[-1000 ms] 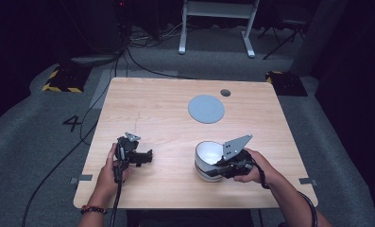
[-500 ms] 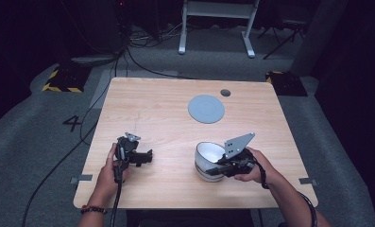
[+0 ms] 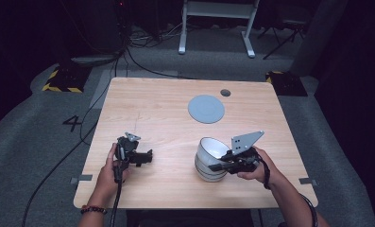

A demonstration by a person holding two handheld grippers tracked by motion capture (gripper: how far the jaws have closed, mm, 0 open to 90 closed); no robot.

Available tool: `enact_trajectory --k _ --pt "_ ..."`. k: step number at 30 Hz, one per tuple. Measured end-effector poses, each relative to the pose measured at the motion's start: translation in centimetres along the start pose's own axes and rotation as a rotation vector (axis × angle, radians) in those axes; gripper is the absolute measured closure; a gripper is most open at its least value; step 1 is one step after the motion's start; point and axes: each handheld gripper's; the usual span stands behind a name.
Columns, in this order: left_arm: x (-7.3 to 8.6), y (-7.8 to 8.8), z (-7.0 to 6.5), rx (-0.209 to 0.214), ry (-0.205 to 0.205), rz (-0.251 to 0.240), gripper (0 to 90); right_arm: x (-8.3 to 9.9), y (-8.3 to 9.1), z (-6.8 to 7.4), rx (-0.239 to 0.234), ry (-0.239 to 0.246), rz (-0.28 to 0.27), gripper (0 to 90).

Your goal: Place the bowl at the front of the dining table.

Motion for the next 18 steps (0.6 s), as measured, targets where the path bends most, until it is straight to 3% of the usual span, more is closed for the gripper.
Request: enact_trajectory --k 18 --pt "0.0 0.0 0.0 0.0 0.0 0.0 0.0 -0.3 1.3 0.0 0.028 0.013 -0.045 81.9"
Point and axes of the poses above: each handheld gripper's, and its own axes: y roughly backward along the jaws, x roughly out of its underside, z roughly to its left, and after that the axes turned 13 degrees about -y, right-handed
